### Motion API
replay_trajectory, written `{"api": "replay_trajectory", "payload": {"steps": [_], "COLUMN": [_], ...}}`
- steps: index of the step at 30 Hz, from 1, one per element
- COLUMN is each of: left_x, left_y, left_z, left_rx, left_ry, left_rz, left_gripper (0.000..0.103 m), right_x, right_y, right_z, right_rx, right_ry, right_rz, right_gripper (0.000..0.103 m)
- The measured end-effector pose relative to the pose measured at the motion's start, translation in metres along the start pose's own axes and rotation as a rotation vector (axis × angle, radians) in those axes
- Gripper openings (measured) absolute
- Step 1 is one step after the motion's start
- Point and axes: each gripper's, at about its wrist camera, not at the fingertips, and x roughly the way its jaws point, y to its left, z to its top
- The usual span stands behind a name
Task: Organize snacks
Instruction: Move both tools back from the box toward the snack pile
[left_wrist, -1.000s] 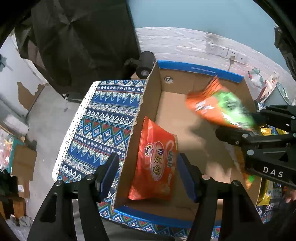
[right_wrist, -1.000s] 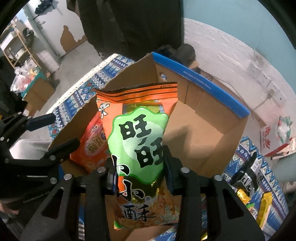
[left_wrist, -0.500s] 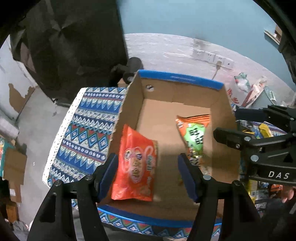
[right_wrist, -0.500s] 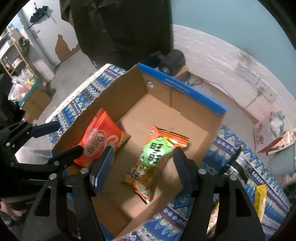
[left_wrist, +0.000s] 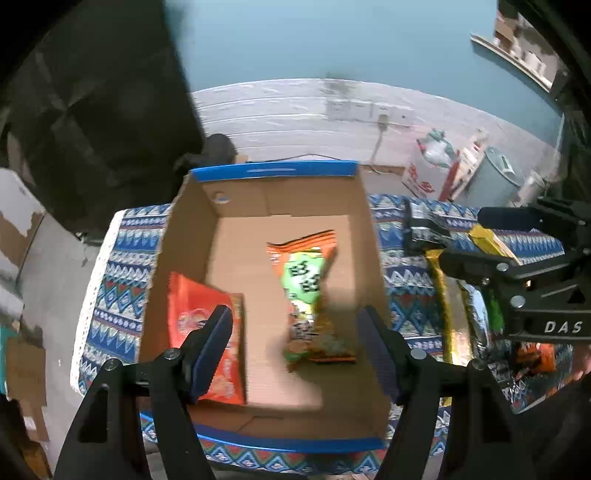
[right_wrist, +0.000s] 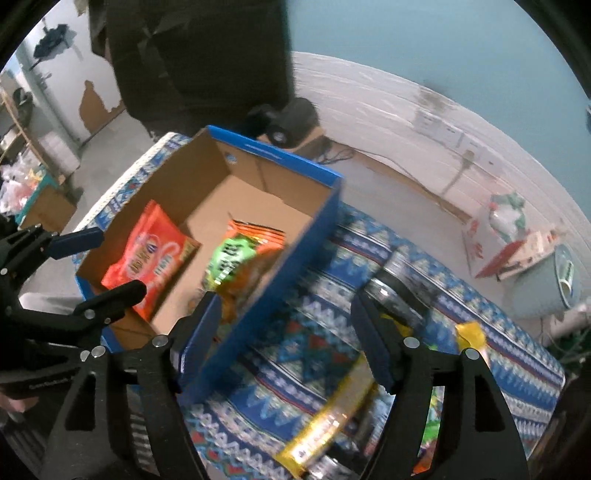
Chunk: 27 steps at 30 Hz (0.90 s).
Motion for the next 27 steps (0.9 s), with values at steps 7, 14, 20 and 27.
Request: {"api": "replay_trajectory", "payload": {"steps": [7,14,20,27], "left_x": [0.000,0.003,0.010,0.022], "left_y": [-0.039,-0.075,-0.105,-0.135], "left_z": [0.001,0.003,0.000,-0.003], "left_rx": [0.067,0.124,0.164,0.208], "left_ry": [0.008,0.032,0.065,0.097], "left_rz": [-0.027,-0.069,-0.104,-0.112], "left_gripper": [0.072,0.072,0.072,0.072], "right_x": [-0.025,-0.041,-0.046,-0.054], "right_y": [-0.035,-0.076,-0.105,-0.130], "right_z": [-0.029,-0.065,-0.097,-0.130], "right_rx": [0.054,0.122,0.194,0.256], "right_ry": [-0.009,0.004,0.036,0.063], "right_rz": [-0.034,-0.089,-0.127,-0.153], "right_gripper": [0.079,0.080,0.080,0.080]}}
